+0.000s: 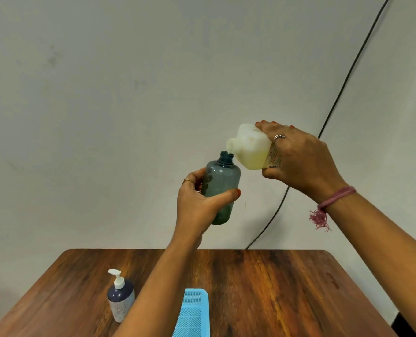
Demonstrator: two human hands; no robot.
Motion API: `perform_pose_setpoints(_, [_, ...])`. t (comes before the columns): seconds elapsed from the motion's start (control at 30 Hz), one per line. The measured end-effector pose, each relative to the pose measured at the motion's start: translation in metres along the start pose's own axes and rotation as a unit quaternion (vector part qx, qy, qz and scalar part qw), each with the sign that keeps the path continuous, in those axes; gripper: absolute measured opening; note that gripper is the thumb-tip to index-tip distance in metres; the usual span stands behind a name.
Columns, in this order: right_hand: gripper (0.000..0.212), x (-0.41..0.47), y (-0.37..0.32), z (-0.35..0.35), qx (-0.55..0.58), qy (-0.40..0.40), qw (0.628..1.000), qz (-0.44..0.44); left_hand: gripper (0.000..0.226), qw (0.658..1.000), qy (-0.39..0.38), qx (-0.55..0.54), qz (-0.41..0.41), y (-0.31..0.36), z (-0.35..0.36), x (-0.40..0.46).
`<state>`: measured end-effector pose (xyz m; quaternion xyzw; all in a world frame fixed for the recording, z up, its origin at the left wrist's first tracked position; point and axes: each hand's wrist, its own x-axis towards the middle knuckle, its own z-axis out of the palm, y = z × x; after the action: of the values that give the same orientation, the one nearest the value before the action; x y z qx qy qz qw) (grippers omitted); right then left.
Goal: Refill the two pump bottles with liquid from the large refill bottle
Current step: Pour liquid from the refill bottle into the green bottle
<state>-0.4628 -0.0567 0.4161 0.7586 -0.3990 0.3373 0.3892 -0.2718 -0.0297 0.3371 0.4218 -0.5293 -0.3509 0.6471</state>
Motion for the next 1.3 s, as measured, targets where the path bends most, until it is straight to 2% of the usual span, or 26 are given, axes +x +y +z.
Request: perform_pose_setpoints(1.3, [0.087, 0.0000, -0.0006, -0.0004, -0.006, 0.002, 1.000, 0.001, 0.072, 1.000, -0.005, -0.018, 0.003, 0.0010, -0.0007, -0.0009])
